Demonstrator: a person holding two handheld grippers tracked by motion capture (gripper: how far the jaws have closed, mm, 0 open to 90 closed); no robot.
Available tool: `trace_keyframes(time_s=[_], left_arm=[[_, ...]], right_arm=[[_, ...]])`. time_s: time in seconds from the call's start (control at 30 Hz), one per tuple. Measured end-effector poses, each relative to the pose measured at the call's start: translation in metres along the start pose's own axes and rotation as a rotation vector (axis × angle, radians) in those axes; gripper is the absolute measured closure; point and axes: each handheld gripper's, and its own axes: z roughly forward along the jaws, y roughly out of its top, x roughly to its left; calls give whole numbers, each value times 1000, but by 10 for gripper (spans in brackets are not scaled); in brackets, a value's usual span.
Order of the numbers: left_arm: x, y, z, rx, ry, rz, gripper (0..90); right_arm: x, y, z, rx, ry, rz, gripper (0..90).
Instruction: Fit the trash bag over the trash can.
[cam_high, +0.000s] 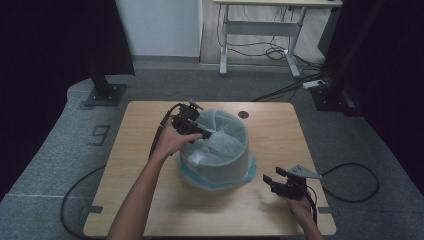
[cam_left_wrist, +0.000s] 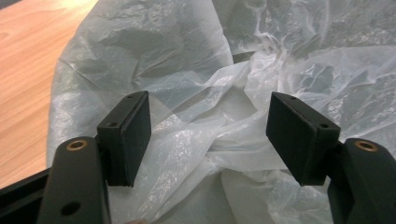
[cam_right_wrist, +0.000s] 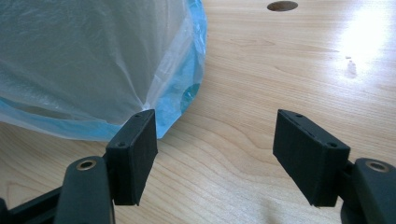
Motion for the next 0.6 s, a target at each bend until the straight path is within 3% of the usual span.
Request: trace_keyframes(time_s=[0.1, 0.27, 0.5, 0.6], left_arm=[[0, 0, -3, -14, 0, 6, 306], [-3, -7, -17, -86, -6, 15, 303], [-5, -27, -42, -214, -39, 33, 300], [-6, -38, -50, -248, -59, 48, 295]], right_arm=[[-1, 0, -1, -4, -3, 3, 298], [-3, 1, -3, -9, -6, 4, 298], [-2, 1, -2, -6, -7, 1, 298], [-1, 0, -2, -2, -8, -2, 298]])
